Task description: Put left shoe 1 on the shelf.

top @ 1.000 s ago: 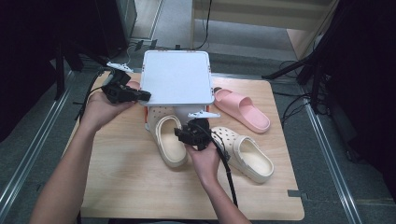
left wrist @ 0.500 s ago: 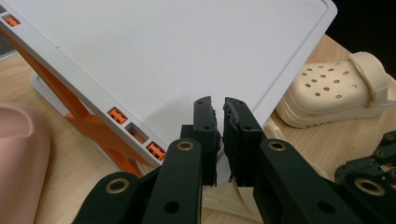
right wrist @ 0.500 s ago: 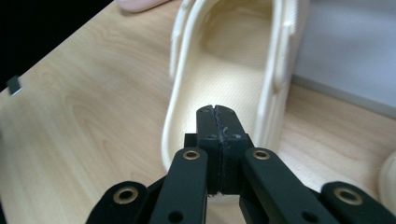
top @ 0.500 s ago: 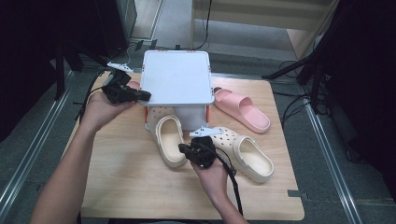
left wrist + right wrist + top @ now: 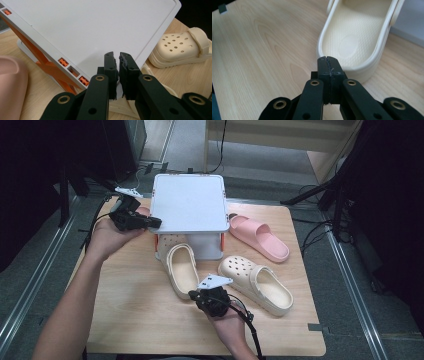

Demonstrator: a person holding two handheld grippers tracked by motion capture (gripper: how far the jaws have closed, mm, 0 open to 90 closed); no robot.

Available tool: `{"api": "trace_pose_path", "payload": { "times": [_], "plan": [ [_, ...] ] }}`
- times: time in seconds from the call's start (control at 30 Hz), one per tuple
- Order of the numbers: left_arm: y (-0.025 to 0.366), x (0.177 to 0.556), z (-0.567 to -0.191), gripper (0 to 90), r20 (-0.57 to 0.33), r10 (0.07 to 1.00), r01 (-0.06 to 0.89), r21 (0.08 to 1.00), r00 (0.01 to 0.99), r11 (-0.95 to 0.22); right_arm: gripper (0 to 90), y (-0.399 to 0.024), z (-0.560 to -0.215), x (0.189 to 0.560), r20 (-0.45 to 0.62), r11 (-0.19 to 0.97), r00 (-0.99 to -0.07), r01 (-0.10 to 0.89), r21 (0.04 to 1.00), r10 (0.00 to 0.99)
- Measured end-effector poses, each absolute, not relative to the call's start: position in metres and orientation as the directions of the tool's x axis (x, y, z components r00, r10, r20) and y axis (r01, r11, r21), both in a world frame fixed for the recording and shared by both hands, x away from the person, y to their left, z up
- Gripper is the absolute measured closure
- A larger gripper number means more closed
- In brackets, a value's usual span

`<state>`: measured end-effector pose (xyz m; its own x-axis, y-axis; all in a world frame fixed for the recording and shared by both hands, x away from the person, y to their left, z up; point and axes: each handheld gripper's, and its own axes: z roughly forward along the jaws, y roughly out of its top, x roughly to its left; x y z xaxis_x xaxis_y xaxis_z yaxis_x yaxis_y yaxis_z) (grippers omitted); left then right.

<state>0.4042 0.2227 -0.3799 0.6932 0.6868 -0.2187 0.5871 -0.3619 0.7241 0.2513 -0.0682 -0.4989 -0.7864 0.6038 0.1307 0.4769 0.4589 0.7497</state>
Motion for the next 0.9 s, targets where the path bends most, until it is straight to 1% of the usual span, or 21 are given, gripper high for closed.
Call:
{"api": "trace_pose_path", "payload": {
  "times": [0.2, 0.47, 0.9],
  "plan": [
    [0.223, 0.404, -0.380, 83.8, -0.217, 0.687, 0.585, 0.726, 0.693, -0.362, 90.0, -0.068, -0.511, 0.254, 0.120, 0.480, -0.782, 0.488, 0.729, 0.612],
    [0.223, 0.404, -0.380, 84.1, -0.215, 0.687, 0.584, 0.726, 0.694, -0.362, 90.0, -0.060, -0.514, 0.258, 0.117, 0.481, -0.788, 0.478, 0.735, 0.604],
    [0.223, 0.404, -0.380, 84.0, -0.217, 0.687, 0.584, 0.727, 0.694, -0.361, 90.0, -0.041, -0.506, 0.271, 0.108, 0.481, -0.801, 0.455, 0.749, 0.588]
  ]
}}
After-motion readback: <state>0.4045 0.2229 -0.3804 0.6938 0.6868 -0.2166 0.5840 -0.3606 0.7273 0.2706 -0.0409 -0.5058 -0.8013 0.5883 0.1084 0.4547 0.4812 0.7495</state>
